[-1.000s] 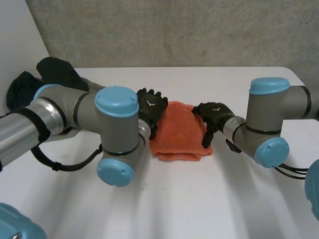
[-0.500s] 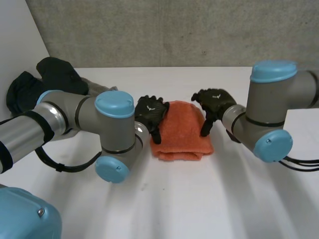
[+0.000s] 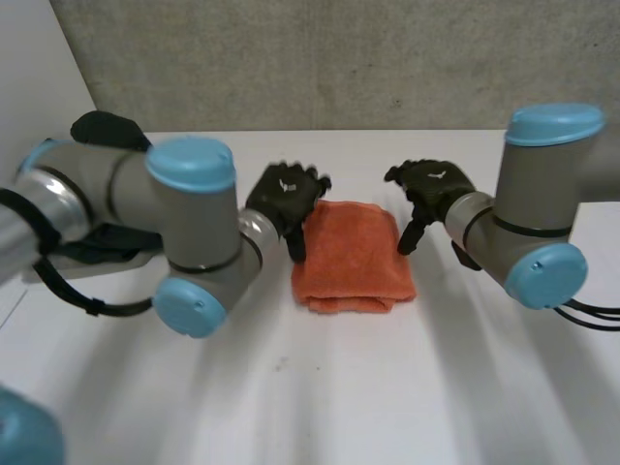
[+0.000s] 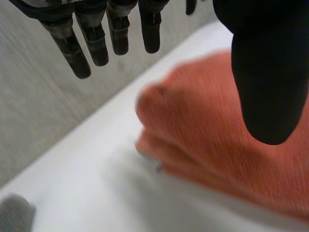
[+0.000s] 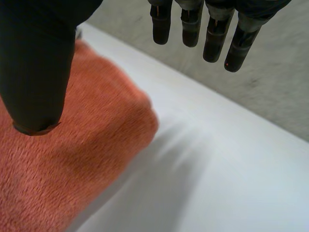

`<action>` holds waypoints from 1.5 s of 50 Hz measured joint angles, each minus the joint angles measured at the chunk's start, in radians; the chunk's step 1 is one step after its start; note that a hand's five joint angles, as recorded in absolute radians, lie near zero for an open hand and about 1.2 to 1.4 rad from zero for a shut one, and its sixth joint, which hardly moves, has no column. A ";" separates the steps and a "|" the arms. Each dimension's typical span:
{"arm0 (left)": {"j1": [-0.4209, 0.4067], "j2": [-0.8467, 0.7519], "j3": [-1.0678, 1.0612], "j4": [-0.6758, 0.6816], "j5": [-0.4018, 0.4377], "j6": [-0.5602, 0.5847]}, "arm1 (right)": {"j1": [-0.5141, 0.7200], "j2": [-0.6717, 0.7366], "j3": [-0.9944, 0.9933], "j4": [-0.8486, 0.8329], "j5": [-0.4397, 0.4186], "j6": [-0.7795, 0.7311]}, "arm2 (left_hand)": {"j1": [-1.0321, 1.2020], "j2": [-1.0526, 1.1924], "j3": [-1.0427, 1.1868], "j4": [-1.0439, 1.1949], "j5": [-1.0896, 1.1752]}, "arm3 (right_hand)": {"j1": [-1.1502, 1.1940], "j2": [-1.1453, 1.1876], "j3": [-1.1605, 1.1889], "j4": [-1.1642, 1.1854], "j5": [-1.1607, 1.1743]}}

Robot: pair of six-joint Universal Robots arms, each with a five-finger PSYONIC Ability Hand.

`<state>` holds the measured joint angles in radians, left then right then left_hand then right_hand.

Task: Fold the laundry.

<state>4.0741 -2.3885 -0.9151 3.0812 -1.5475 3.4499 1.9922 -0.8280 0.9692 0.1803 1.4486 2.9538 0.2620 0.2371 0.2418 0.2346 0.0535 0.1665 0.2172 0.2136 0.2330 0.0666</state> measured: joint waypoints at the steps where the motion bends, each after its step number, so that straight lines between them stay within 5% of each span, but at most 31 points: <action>1: 0.000 0.000 0.000 0.000 0.000 0.000 | 0.000 0.000 0.000 0.000 0.000 0.000 | 0.000 0.000 0.000 0.000 0.000 | 0.000 0.000 0.000 0.000 0.000; 10: 0.038 0.258 -0.113 -0.024 0.208 -0.107 | -0.046 -0.182 0.320 -0.146 0.050 0.211 | -0.029 -0.013 -0.013 -0.013 -0.008 | 0.000 0.000 0.000 0.000 0.000; 19: 0.094 0.362 -0.212 -0.064 0.405 -0.162 | -0.062 -0.162 0.468 -0.162 -0.082 0.371 | -0.029 -0.013 -0.013 -0.013 -0.008 | 0.000 0.000 0.000 0.000 0.000; 32: 0.113 0.351 -0.263 -0.064 0.400 -0.162 | -0.046 0.005 0.349 -0.174 -0.095 0.443 | -0.029 -0.013 -0.013 -0.013 -0.008 | 0.004 0.003 0.002 0.000 0.000; 48: 0.118 0.347 -0.281 -0.059 0.400 -0.163 | -0.004 0.119 0.178 -0.174 -0.034 0.443 | -0.029 -0.013 -0.013 -0.013 -0.008 | 0.249 0.286 0.287 0.250 0.219; 60: 0.125 0.350 -0.306 -0.055 0.401 -0.163 | 0.002 0.160 0.093 -0.173 -0.026 0.437 | -0.029 -0.013 -0.013 -0.013 -0.008 | 0.635 0.831 0.822 0.926 0.787; 65: 0.125 0.351 -0.312 -0.055 0.401 -0.163 | -0.002 0.166 0.048 -0.176 -0.020 0.430 | -0.029 -0.013 -0.013 -0.013 -0.008 | 0.678 0.884 0.871 0.952 0.790; 72: 0.125 0.354 -0.312 -0.054 0.400 -0.163 | -0.077 0.195 -0.087 -0.169 -0.015 0.398 | -0.029 -0.013 -0.013 -0.013 -0.008 | 0.681 0.889 0.878 0.952 0.790; 75: 0.124 0.356 -0.309 -0.053 0.400 -0.163 | -0.204 0.264 -0.266 -0.126 0.007 0.334 | -0.029 -0.013 -0.013 -0.013 -0.008 | 0.681 0.889 0.887 0.953 0.804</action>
<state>4.1977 -2.0321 -1.2245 3.0283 -1.1474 3.2873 1.7878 -0.5635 0.7031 0.0539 1.4557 3.2879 0.2335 0.2245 0.2289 0.2216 0.0451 0.8477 1.1059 1.1009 1.1856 0.8702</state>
